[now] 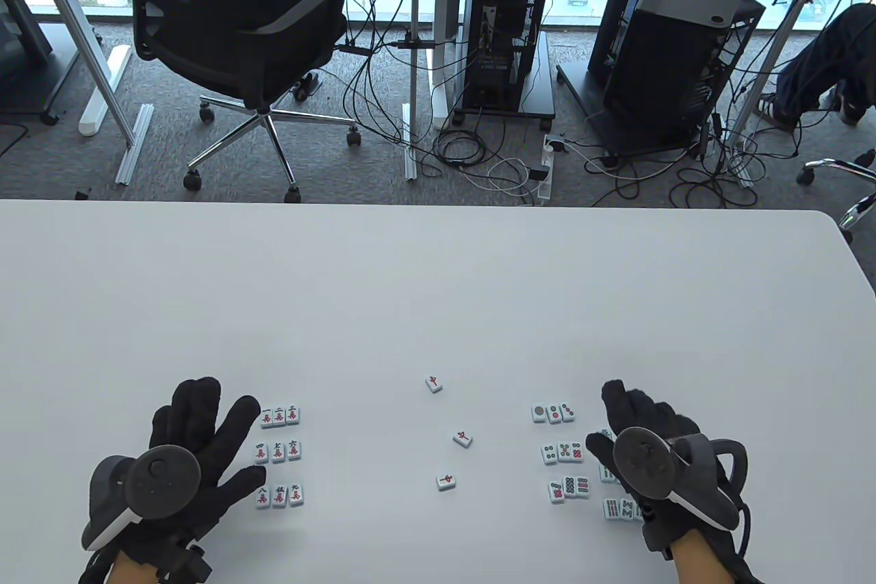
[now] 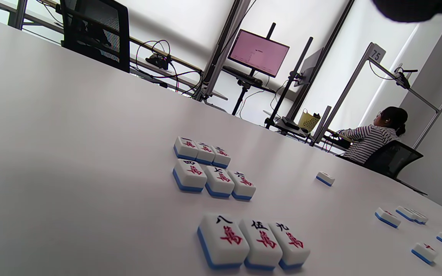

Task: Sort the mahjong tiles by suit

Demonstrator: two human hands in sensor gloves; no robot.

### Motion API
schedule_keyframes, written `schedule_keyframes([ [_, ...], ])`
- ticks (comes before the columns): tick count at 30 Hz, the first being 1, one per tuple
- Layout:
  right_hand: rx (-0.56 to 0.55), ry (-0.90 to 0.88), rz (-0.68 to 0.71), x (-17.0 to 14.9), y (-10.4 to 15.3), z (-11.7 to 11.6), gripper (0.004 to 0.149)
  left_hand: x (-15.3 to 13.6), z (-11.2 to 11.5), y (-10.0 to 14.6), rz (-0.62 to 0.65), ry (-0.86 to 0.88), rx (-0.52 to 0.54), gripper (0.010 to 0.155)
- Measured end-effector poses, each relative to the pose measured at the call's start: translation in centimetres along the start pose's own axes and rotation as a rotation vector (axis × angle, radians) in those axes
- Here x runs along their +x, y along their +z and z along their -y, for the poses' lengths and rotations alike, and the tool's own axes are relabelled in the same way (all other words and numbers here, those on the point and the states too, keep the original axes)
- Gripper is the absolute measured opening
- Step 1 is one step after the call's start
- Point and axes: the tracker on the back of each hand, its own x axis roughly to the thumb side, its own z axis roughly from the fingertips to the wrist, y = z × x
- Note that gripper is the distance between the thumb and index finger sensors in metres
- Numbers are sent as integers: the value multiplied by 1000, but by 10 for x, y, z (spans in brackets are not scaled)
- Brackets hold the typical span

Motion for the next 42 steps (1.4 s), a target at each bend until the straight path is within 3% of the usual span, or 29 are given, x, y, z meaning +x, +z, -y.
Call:
schedule_keyframes([
  [4,-86,-44,-45,-8,-4,11,79,0,1,0,2,-5,-1,81],
  [7,-107,-84,-31,-10,-3,3,80,0,2,-1,-1,-11,0,81],
  [18,55,-85,-34,-28,5,-62,82,0,16,-8,-24,-69,-15,82],
  [26,71,-81,-32,-32,10,-68,82,16,28,-20,25,-89,-4,81],
  [32,46,-93,3,-24,12,-64,82,56,27,-43,112,-80,18,81],
  [42,12,-109,56,-13,16,-54,84,162,42,-105,313,-196,30,83],
])
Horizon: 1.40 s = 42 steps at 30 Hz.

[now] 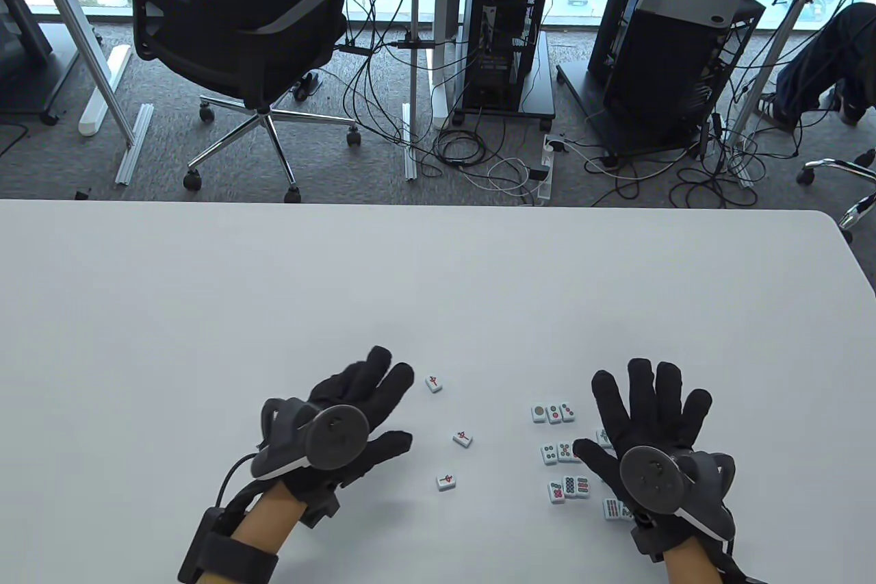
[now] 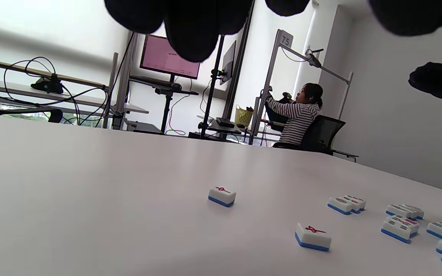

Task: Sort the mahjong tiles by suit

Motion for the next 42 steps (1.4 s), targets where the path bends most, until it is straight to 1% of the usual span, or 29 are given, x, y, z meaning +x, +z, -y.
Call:
schedule_keyframes([
  [2,-6,-5,2,0,0,1,85,17,7,-19,4,-47,-34,83],
  [4,-7,-8,3,0,0,0,86,33,16,-37,-30,-124,-67,83],
  [6,-8,-4,0,0,0,1,86,49,27,-57,-56,-212,-107,77],
  [7,-9,-3,-1,0,1,1,86,54,33,-65,-73,-243,-161,73],
  [10,-12,-11,1,-1,1,1,86,69,56,-88,-162,-347,-401,70],
  [11,-12,-14,2,-1,1,1,87,72,61,-93,-177,-370,-436,70],
  [14,-15,-21,6,-1,1,1,87,79,78,-106,-219,-427,-466,69],
  [18,-23,-42,12,-1,2,1,88,80,98,-112,-316,-461,-645,70],
  [19,-22,-45,13,-1,2,1,88,81,101,-112,-319,-472,-665,71],
  [20,-21,-47,14,-1,2,1,88,81,104,-112,-317,-480,-670,71],
  [23,-14,-44,20,0,1,0,88,84,109,-111,-306,-479,-638,72],
  [26,-3,-29,25,1,1,-2,88,87,114,-112,-294,-519,-630,68],
  [29,0,-25,29,2,2,-2,88,90,118,-111,-276,-475,-641,64],
  [32,16,-26,32,2,1,-5,87,94,119,-111,-238,-489,-640,62],
  [34,30,-19,36,4,1,-8,87,94,119,-111,-183,-485,-602,62],
  [37,30,-3,39,5,1,-8,87,85,113,-104,-121,-435,-572,62],
  [38,30,-3,39,6,1,-8,87,79,109,-99,-110,-407,-538,62],
  [40,29,-10,40,5,1,-9,87,62,98,-90,-97,-376,-481,62],
  [42,33,-12,40,6,0,-10,87,39,80,-77,-104,-369,-437,62],
])
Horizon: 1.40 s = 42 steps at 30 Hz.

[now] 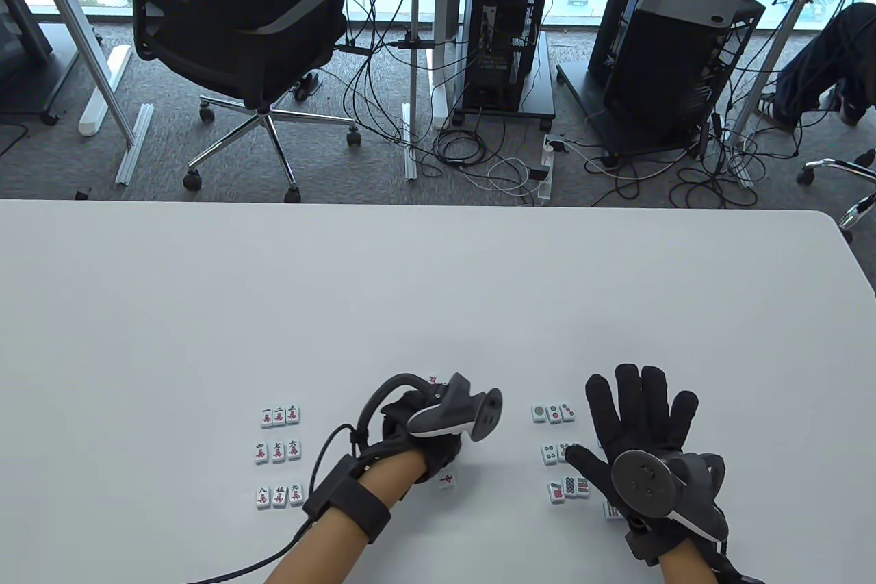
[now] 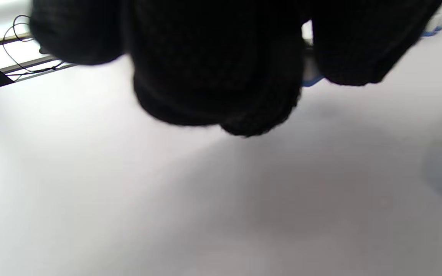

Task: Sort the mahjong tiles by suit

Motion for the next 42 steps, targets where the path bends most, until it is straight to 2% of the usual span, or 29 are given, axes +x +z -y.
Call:
schedule_keyframes([
  [3,6,5,2,1,0,-2,87,-47,2,25,-37,22,42,62],
  [5,7,7,8,2,0,-3,87,-86,11,48,-17,24,72,62],
  [7,12,13,9,2,-1,-4,87,-116,21,67,-17,-52,81,62],
  [10,23,23,8,3,-1,-6,87,-158,40,99,-100,-164,56,62],
  [14,32,33,1,2,-2,-9,86,-198,59,132,-189,-177,28,62],
  [18,38,36,0,3,-2,-11,86,-224,80,152,-264,-126,-37,61],
  [25,53,54,13,7,-3,-14,86,-244,114,161,-348,23,-74,61],
  [28,57,54,14,7,-3,-15,86,-243,116,160,-353,29,-76,61],
  [34,60,54,20,8,-3,-14,85,-240,116,159,-357,-19,-114,62],
  [38,38,33,24,9,-3,-12,85,-243,106,158,-418,25,-201,69],
  [42,25,21,20,8,-3,-9,85,-229,78,149,-393,6,-125,69],
])
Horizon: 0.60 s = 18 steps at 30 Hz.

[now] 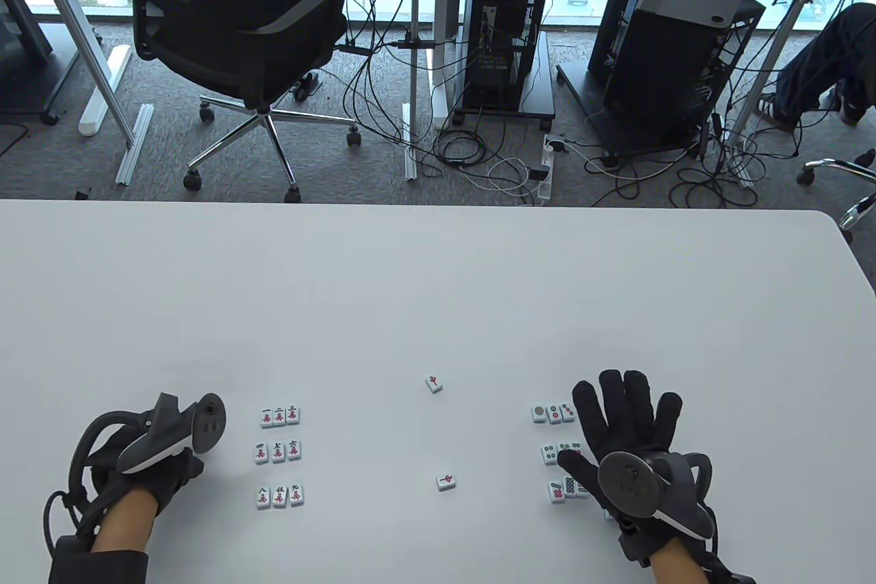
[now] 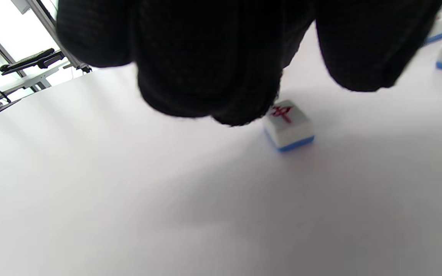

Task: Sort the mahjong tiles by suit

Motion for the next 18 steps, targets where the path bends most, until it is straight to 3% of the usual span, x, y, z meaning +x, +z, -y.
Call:
schedule_keyframes([
  [3,-6,-5,0,0,0,1,85,30,-21,-1,91,20,77,68],
  [9,-14,-14,4,0,1,1,85,142,-60,3,401,-42,258,64],
  [14,-18,-24,10,0,1,1,85,226,-73,12,616,-69,287,55],
  [15,-17,-27,11,0,1,1,85,247,-74,15,690,-125,309,56],
  [18,-19,-31,14,0,1,1,85,275,-74,18,777,-245,354,63],
])
